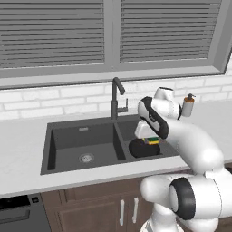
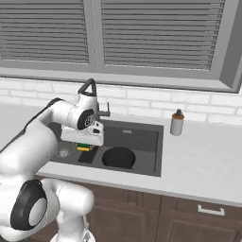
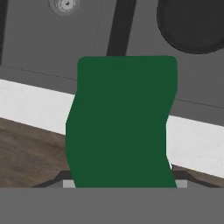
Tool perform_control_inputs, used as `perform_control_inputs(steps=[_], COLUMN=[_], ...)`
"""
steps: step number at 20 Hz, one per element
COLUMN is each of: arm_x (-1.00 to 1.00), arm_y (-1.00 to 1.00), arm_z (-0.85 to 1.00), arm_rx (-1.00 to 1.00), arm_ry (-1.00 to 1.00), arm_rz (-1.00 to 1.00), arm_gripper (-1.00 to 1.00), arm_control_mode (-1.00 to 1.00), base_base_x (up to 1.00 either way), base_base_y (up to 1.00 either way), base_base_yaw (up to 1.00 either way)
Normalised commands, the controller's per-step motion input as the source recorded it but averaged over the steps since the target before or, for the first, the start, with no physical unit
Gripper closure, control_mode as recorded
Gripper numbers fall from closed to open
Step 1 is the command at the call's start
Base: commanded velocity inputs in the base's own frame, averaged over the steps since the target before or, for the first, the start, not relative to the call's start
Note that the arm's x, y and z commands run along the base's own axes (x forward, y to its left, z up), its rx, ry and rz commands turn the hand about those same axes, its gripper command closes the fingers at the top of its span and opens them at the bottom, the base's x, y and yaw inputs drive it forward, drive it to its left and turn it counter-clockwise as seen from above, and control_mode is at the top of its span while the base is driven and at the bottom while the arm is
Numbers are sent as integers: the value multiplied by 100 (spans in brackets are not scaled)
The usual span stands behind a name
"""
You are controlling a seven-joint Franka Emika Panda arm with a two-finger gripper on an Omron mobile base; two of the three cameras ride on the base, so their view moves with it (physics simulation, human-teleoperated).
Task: Pick the pan and sponge and place them into the sink. Then turn on the water.
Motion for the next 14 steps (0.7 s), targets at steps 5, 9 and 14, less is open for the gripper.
perform_control_inputs(steps=[5, 9, 14], arm_x=[8, 19, 30], arm_y=[-80, -61, -46], arm_z=[-1, -20, -31], arm_rx=[10, 5, 3], arm_ry=[0, 0, 0], arm_rz=[5, 5, 6], arm_gripper=[100, 100, 100], arm_control_mode=[-100, -100, -100], base_base_x=[0, 0, 0], base_base_y=[0, 0, 0], base_base_yaw=[0, 0, 0])
